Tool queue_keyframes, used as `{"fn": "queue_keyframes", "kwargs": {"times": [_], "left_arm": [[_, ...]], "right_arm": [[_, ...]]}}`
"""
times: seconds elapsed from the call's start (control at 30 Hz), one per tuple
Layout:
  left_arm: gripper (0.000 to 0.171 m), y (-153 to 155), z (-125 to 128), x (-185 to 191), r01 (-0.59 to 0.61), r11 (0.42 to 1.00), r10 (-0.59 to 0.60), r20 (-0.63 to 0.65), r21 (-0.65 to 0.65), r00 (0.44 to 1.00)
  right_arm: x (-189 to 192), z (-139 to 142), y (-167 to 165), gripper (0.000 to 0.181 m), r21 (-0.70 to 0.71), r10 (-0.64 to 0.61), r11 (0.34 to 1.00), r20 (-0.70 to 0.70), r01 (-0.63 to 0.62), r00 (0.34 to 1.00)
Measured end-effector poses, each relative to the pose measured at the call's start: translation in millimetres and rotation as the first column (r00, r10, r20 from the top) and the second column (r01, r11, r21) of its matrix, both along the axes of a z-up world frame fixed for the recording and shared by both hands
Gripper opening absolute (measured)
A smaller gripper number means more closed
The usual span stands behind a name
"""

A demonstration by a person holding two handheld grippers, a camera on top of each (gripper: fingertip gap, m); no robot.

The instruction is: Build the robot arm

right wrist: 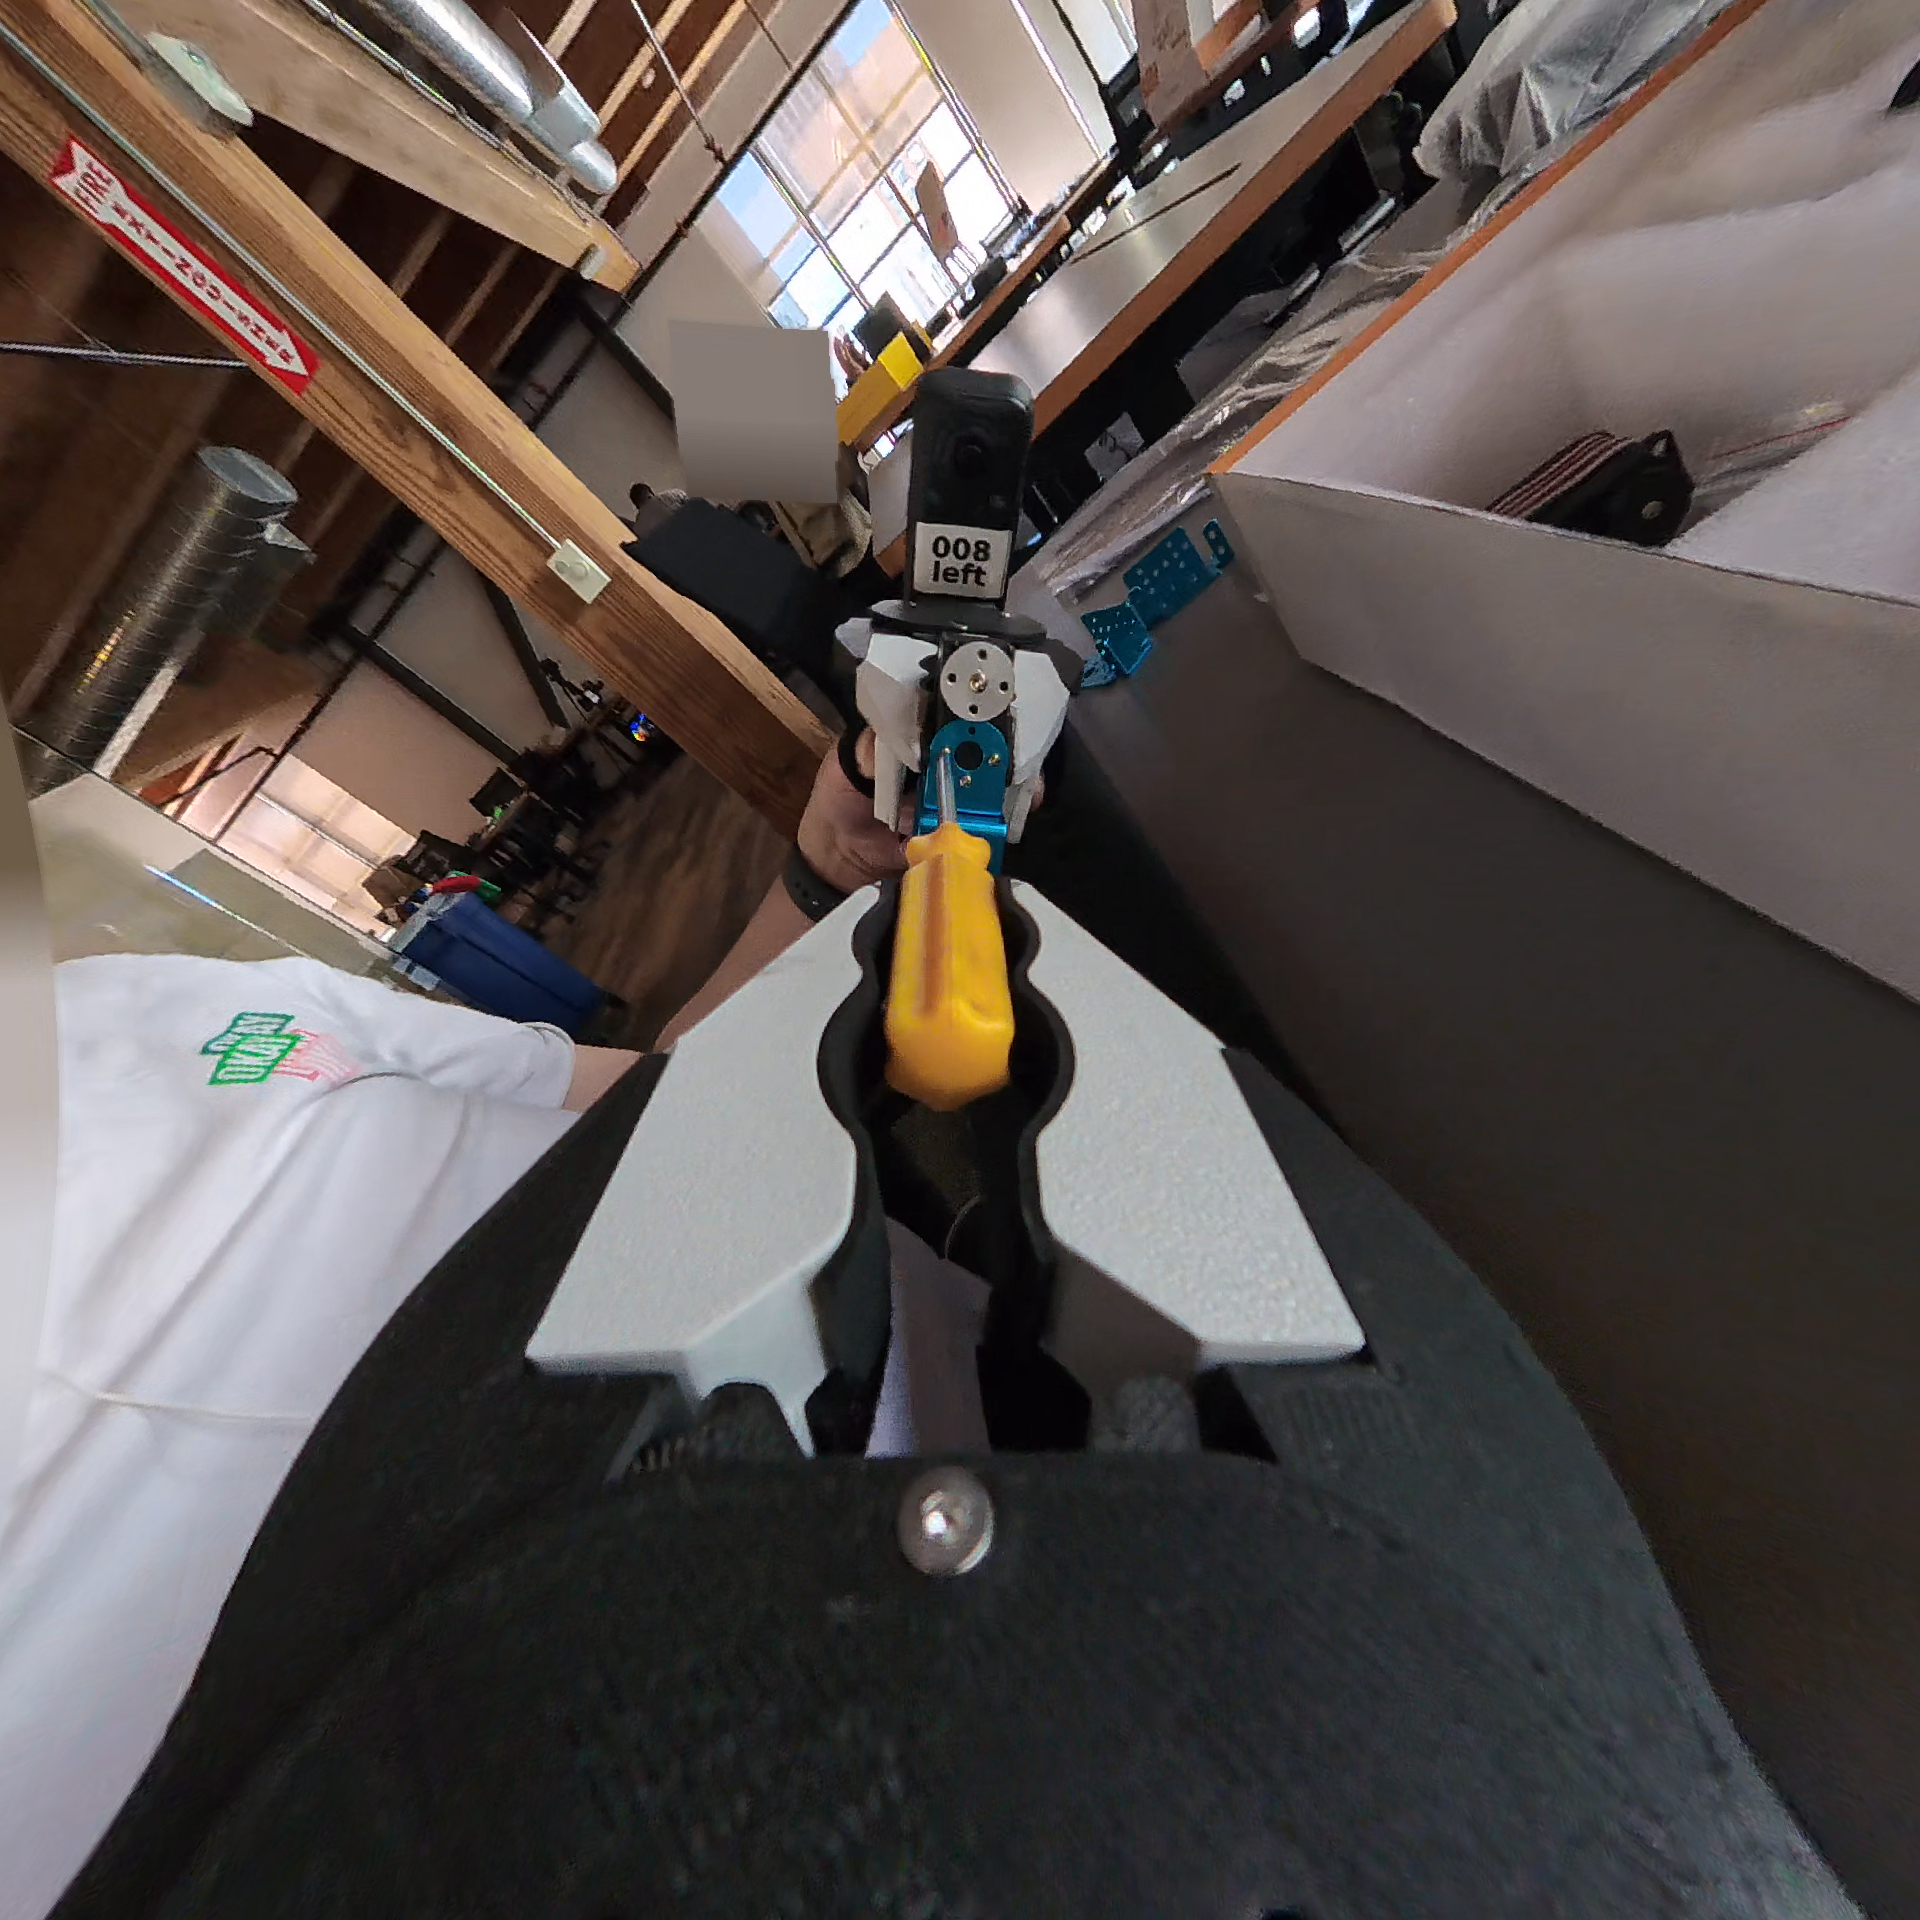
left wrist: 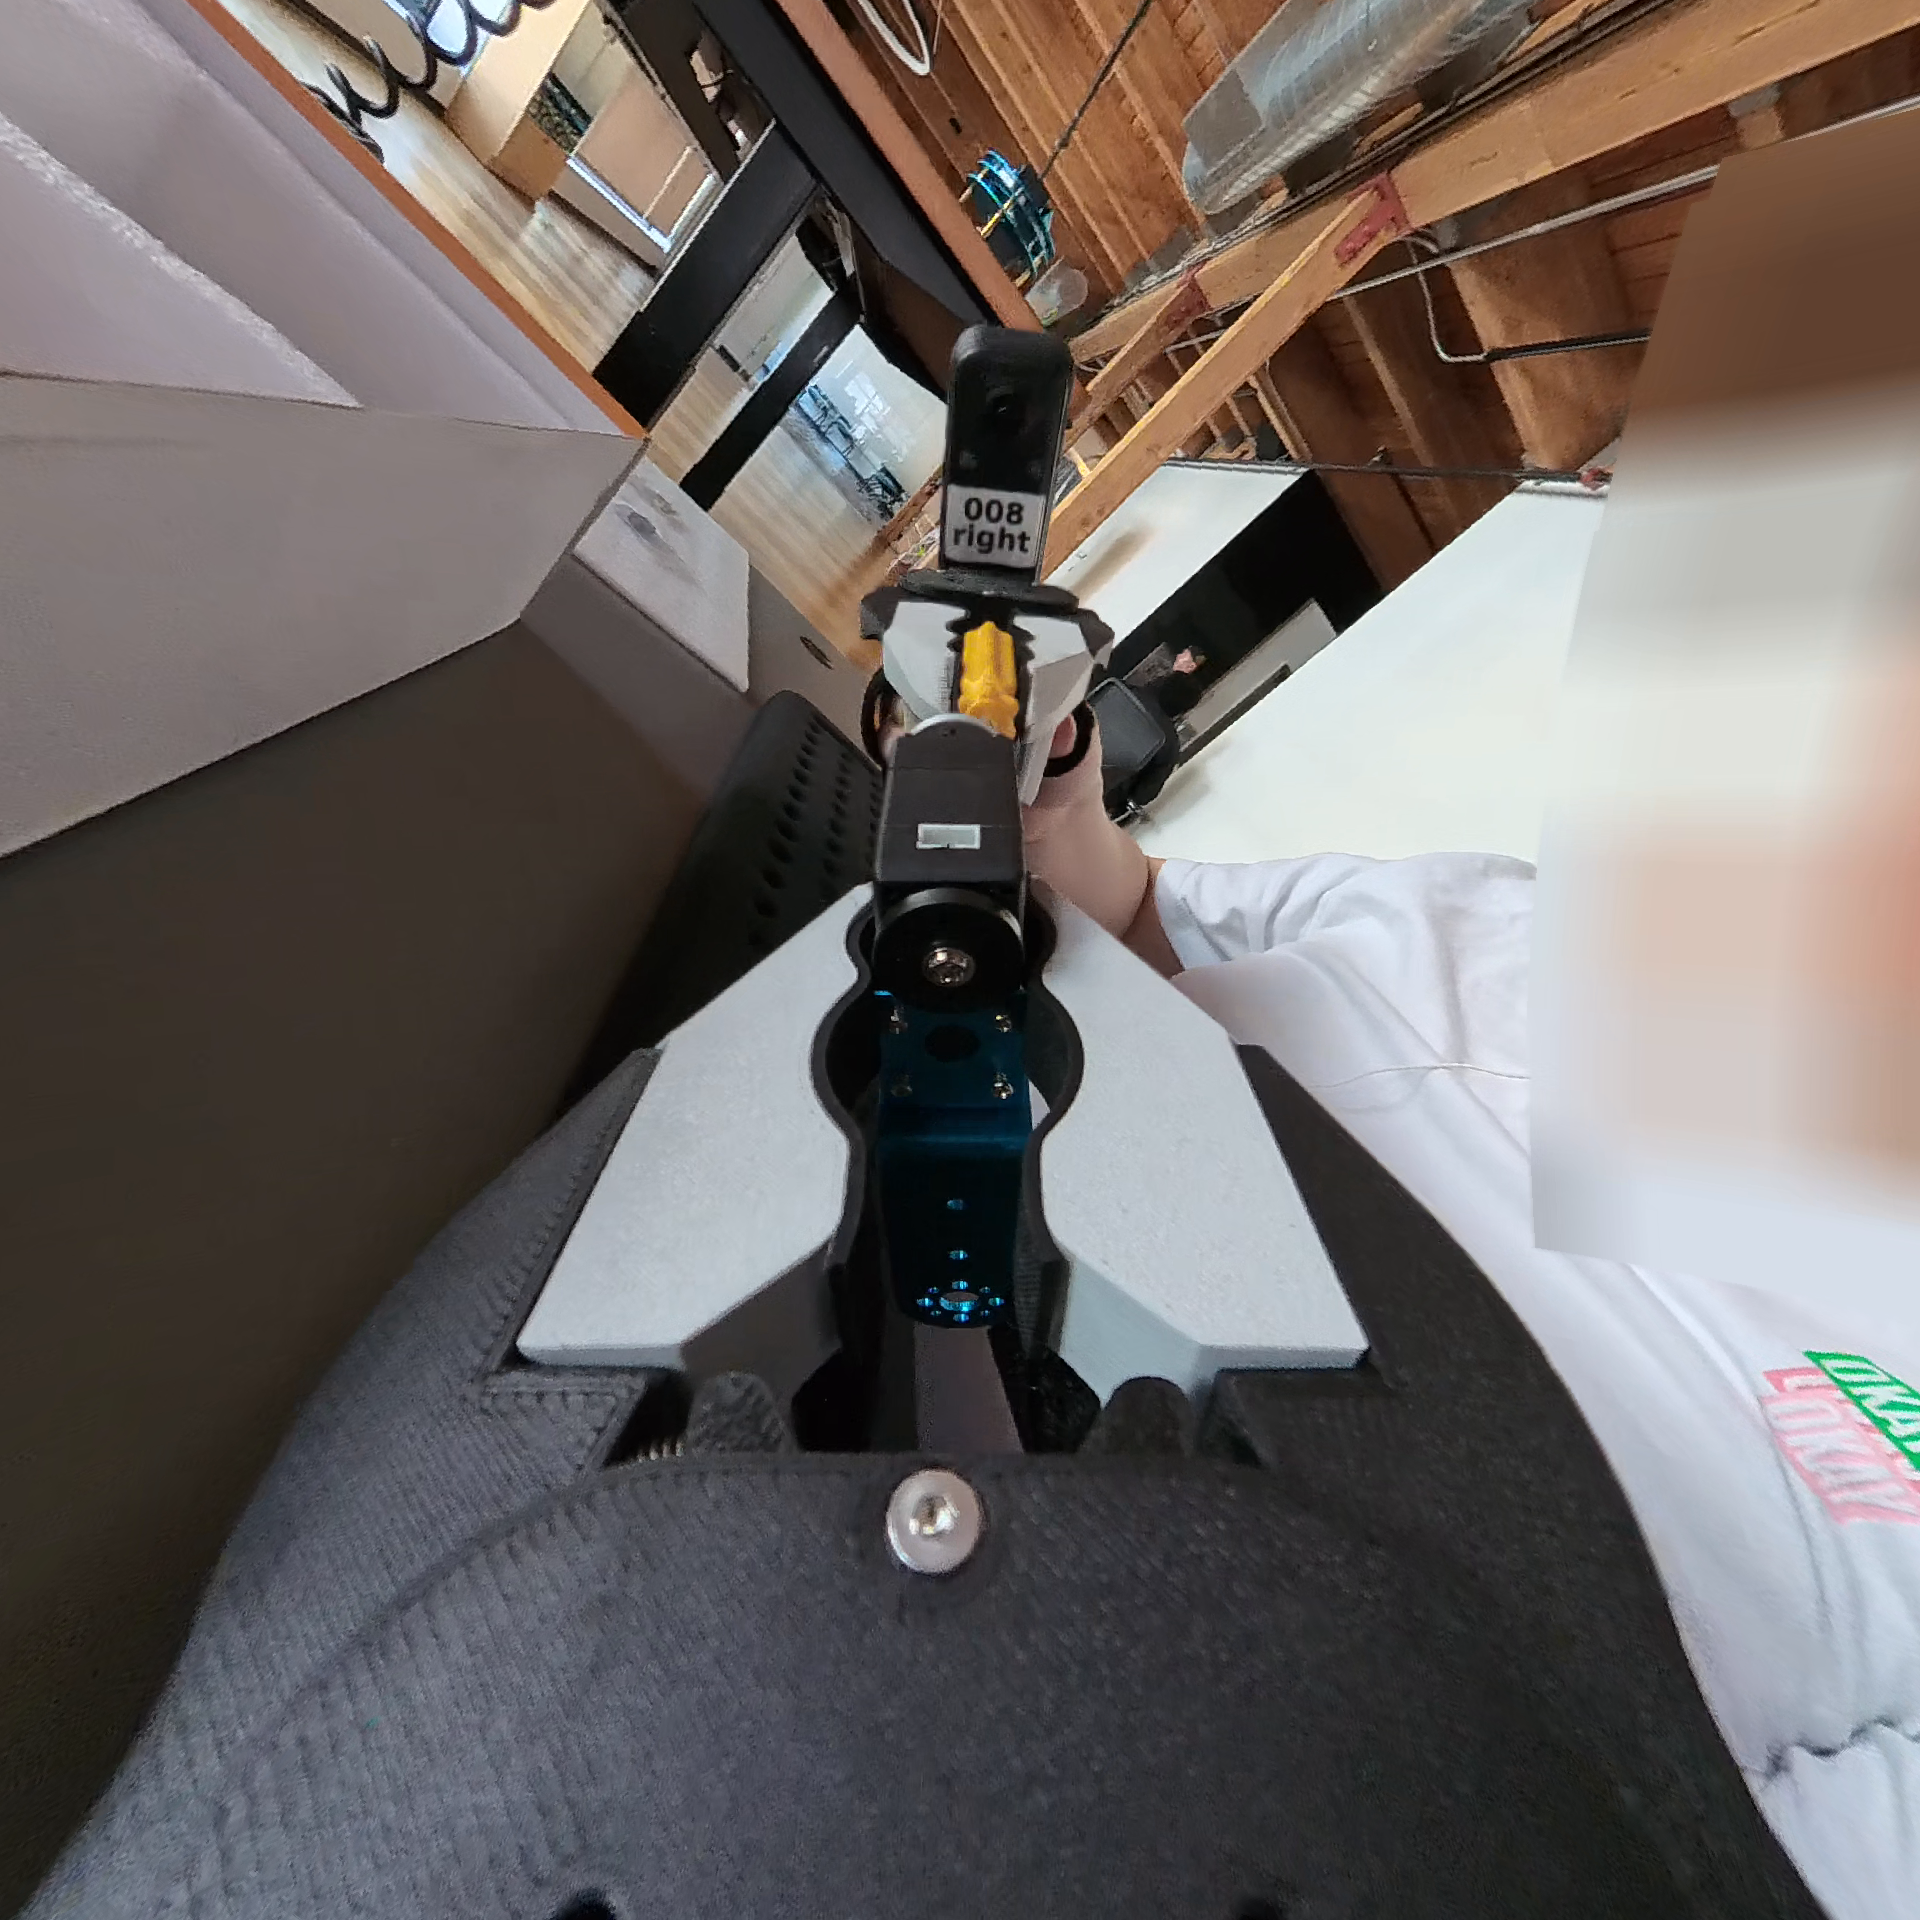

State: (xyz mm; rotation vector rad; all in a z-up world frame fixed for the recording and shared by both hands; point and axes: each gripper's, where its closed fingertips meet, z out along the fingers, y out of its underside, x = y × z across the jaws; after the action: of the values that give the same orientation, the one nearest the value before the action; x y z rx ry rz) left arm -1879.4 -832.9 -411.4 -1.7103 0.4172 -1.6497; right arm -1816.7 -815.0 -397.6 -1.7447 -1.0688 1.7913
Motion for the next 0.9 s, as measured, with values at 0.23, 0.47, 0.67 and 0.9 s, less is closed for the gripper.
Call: {"fn": "queue_keyframes", "kwargs": {"times": [0.23,0.47,0.67,0.9], "left_arm": [[0.021,-11.9,9.9,-0.6,0.107,0.994,-0.105,0.103,-0.014,0.989],[0.021,-18.5,15.6,-1.7,0.172,0.985,-0.166,0.166,-0.023,0.972],[0.021,-19.7,11.4,2.5,0.191,0.981,-0.184,0.14,-0.041,0.973],[0.021,-18.5,8.5,3.6,0.19,0.98,-0.181,0.129,-0.059,0.975]], "right_arm": [[13.0,32.9,-4.7,0.018,0.512,0.106,0.859,-0.207,0.016,0.973],[10.1,27.0,-14.9,0.018,0.815,0.208,0.576,-0.225,0.067,0.952],[4.4,15.8,-21.8,0.017,0.849,0.245,0.525,-0.215,0.057,0.945],[4.9,6.8,-21.4,0.018,0.849,0.241,0.525,-0.213,0.057,0.947]]}}
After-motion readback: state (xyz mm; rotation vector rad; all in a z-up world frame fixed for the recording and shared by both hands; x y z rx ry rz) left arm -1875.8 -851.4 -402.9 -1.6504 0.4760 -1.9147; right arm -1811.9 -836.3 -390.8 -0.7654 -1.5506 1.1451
